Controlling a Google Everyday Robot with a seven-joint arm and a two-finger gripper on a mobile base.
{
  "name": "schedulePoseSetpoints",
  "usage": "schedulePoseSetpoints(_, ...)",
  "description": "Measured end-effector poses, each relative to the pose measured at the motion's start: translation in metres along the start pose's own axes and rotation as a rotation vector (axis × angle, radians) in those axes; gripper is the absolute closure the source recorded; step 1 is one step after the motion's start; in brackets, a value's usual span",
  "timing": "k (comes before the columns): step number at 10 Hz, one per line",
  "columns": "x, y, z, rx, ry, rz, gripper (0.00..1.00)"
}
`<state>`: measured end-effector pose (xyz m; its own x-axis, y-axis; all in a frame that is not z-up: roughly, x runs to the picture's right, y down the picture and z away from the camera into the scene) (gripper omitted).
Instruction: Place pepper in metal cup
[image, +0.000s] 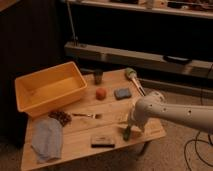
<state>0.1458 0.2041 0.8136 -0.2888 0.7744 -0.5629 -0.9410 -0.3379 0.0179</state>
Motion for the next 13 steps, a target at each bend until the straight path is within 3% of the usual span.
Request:
schedulePoseSetpoints(6,-0.022,0.008,0.014,0.06,-0.042,0.023,0.2)
schedulePoseSetpoints(10,-0.027,0.003,0.03,0.088,-0.022,0.034,0.2)
schedulePoseSetpoints(12,-0.028,0.003,0.036,0.089,-0.01,0.037,0.3)
schedulePoseSetpoints(13,-0.027,0.005,0.038,0.092,-0.001,0.031,0.42)
